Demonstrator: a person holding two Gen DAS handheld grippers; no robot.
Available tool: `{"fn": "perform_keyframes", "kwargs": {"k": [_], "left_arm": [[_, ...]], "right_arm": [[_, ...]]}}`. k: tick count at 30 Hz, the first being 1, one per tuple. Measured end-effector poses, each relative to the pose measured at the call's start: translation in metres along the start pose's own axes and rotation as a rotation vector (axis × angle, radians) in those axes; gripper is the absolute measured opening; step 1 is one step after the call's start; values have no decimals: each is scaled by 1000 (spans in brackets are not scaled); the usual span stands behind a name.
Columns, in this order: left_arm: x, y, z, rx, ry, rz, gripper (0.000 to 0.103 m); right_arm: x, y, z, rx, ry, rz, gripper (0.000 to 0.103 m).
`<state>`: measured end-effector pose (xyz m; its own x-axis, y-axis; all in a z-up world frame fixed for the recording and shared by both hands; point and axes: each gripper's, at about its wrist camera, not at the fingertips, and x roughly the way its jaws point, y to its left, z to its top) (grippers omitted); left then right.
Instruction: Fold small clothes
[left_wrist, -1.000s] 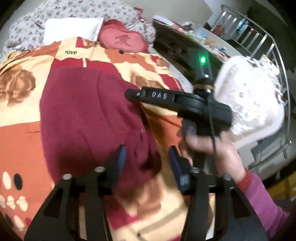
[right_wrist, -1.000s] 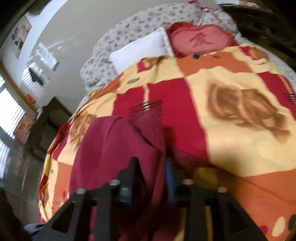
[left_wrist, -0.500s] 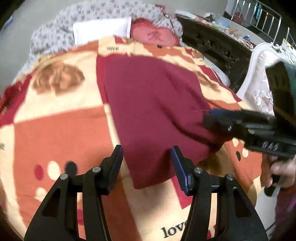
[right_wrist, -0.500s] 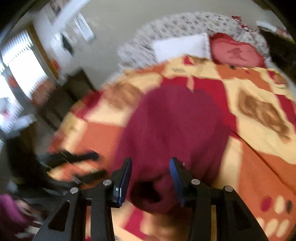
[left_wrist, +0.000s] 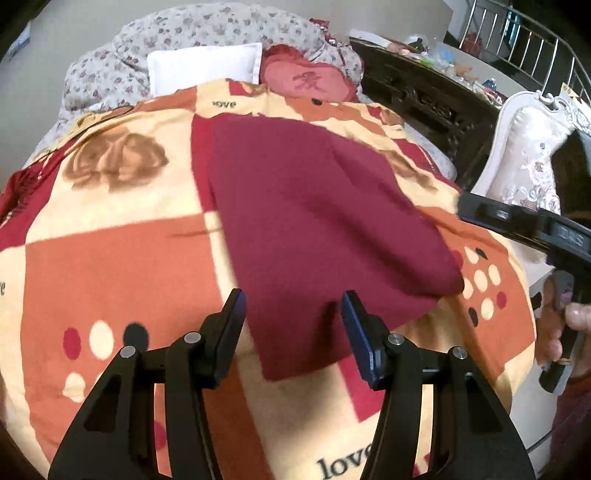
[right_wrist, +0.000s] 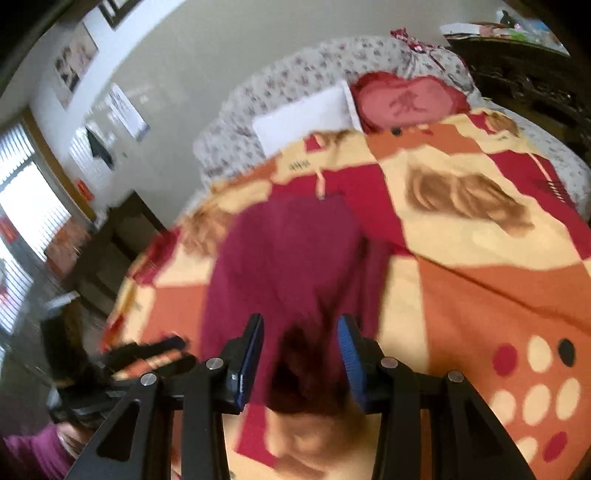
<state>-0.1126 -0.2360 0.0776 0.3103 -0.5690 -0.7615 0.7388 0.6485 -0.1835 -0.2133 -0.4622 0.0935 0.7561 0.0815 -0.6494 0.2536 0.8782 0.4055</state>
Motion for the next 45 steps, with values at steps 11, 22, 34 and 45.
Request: {"fn": "perform_keyframes", "kwargs": {"k": [11,22,34,45], "left_arm": [[27,-14,-1,42,26,0,54],[36,-14,-4,44,44,21,54],[35,-13,-4,34,52,33,54],[17,40,18,-172,-19,-87,64]], "right_arm": [[77,-12,36,-74,72,-110,11],[60,-27,37,32,48,-114,11],[54,28,-12,-242,60,-216,13],[42,-26,-1,24,-12,-35,73]]}}
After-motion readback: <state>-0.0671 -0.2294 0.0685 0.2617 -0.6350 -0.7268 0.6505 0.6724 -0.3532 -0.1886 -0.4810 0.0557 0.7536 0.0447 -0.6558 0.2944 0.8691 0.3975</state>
